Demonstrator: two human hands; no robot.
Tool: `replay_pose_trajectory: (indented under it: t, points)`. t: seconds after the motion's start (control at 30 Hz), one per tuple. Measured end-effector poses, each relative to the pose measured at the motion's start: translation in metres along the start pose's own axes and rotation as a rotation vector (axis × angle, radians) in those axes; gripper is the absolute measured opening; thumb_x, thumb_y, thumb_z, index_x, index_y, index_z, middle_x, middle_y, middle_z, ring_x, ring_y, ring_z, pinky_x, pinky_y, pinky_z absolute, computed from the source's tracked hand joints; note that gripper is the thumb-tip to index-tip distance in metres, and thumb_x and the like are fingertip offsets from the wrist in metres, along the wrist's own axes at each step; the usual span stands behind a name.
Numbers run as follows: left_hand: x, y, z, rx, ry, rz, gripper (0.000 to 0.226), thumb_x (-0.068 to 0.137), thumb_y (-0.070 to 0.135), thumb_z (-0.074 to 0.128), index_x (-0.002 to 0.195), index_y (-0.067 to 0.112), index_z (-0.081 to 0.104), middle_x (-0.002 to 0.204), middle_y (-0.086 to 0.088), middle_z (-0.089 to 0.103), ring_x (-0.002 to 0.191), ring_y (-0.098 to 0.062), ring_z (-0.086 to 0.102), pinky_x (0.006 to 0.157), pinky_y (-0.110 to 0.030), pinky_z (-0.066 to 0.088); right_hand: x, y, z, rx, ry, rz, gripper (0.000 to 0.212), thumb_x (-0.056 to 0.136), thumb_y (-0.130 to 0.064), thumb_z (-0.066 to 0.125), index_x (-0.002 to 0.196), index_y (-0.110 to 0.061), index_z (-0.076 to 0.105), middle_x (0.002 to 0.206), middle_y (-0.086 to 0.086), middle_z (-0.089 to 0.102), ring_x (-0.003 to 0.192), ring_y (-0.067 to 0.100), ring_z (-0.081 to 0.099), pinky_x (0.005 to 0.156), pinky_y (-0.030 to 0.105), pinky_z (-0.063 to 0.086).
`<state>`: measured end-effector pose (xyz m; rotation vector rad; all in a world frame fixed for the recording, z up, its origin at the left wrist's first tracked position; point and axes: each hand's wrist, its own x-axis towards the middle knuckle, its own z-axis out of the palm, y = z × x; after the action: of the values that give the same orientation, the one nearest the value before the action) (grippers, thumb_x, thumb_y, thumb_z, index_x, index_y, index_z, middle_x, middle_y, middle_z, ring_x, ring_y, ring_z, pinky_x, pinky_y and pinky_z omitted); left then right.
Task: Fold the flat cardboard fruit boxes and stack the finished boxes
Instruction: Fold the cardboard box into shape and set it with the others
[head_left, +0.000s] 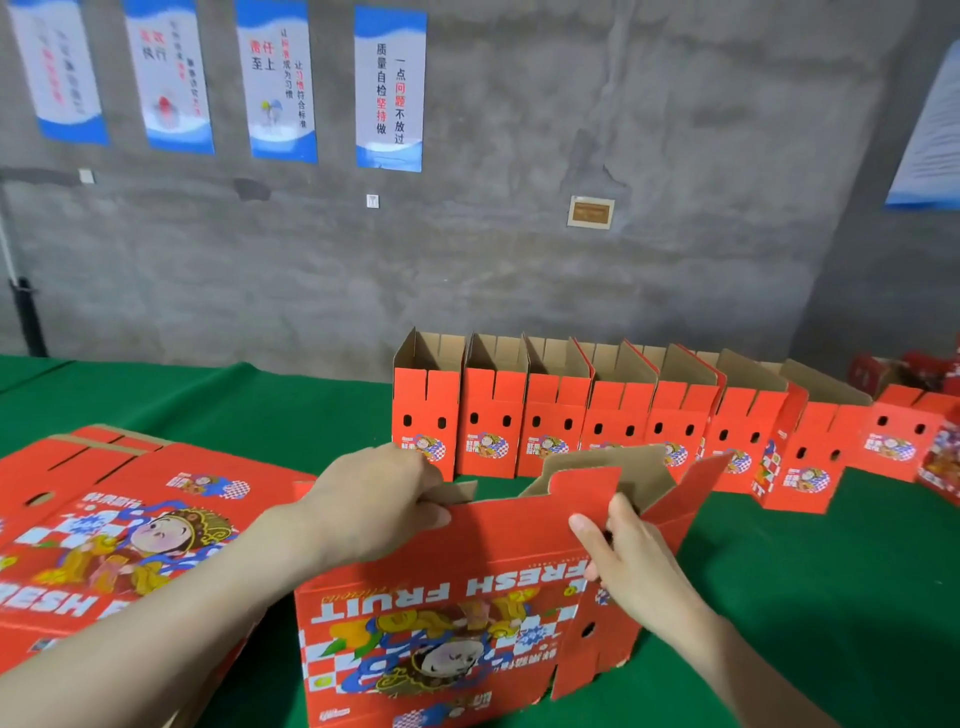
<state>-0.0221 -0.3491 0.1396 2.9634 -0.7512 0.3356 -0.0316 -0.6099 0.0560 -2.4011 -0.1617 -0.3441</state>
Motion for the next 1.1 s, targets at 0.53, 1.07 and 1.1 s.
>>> replay_pose_trajectory:
  t: [0.53, 1.07, 1.1]
  points:
    - [0.038, -0.030, -0.026, 0.004, -0.011, -0.278, 0.034, 0.090, 0.025, 0.052, 0.059, 0.019, 0.040, 0.076, -0.006, 0.057, 0.076, -0.031, 0.053, 0.063, -0.027, 0.034, -0.025, -0.005, 0.000, -0.134, 0.076, -0.061, 0.042, 0.083, -0.062, 0.026, 0.084, -0.021, 0.038, 0.060, -0.007, 0.055, 0.052, 0.007, 0.054, 0.056, 0.021, 0.036]
    - [0.021, -0.114, 0.031, -0.853, 0.526, -0.848, 0.035, 0.090, 0.012, 0.058, 0.059, -0.003, 0.052, 0.048, -0.012, 0.050, 0.025, -0.017, 0.048, 0.028, -0.022, 0.039, -0.025, 0.002, -0.019, 0.316, 0.318, 0.180, 0.033, 0.084, -0.041, 0.064, 0.085, -0.008, 0.070, 0.083, 0.016, 0.068, 0.077, 0.036, 0.066, 0.076, 0.053, 0.054]
    - [0.019, -0.115, 0.035, -0.901, 0.544, -0.875, 0.036, 0.090, 0.012, 0.059, 0.058, -0.001, 0.051, 0.051, -0.011, 0.049, 0.029, -0.020, 0.049, 0.030, -0.023, 0.042, -0.023, 0.001, -0.020, 0.363, 0.326, 0.179, 0.022, 0.084, -0.036, 0.067, 0.082, -0.014, 0.072, 0.088, 0.013, 0.067, 0.080, 0.034, 0.067, 0.079, 0.054, 0.054]
